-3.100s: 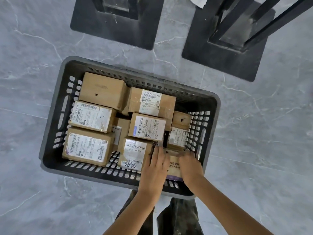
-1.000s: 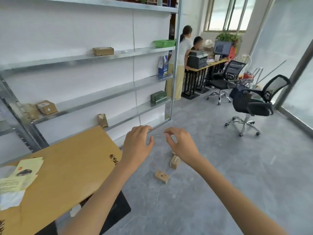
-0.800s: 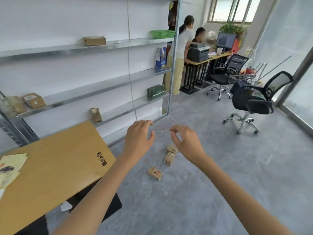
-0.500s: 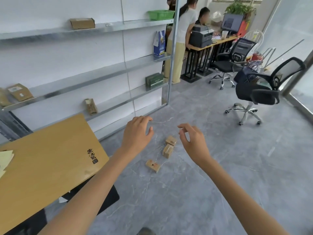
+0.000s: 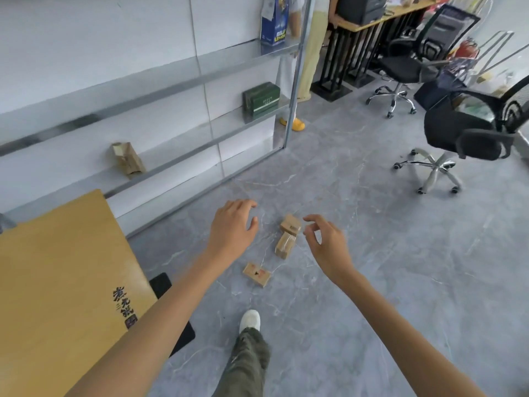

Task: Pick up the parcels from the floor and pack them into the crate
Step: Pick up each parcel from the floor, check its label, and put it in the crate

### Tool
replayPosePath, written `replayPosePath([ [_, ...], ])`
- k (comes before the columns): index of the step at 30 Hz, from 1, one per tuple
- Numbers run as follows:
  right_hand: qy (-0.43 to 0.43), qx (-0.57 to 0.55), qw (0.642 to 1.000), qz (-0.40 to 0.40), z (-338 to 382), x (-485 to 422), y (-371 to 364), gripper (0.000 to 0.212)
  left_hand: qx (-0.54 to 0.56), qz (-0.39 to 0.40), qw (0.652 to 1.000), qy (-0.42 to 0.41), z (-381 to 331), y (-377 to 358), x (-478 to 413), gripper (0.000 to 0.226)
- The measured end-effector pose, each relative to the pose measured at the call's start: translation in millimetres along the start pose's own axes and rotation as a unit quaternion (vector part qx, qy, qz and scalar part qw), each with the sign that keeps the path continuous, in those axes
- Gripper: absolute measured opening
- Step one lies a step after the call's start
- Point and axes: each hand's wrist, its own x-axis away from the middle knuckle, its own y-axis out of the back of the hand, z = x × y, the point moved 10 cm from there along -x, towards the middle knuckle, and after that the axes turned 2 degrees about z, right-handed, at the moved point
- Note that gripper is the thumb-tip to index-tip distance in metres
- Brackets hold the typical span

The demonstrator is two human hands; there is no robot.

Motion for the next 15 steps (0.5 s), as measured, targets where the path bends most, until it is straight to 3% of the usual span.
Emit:
replayPosePath([
  [9,-0.164,-0.029,0.982,0.088,-107.5,-98.7,-114.3,0.018,0.010,0.086,0.995,0.041,105.2,-105.3,-90.3,0.023],
  [15,-0.280,-0.066,0.945,0.156,-268.3,-136.2,-272.5,0.013,0.028,0.153,0.980,0.126,221.4,-296.8,-104.1,0.029],
])
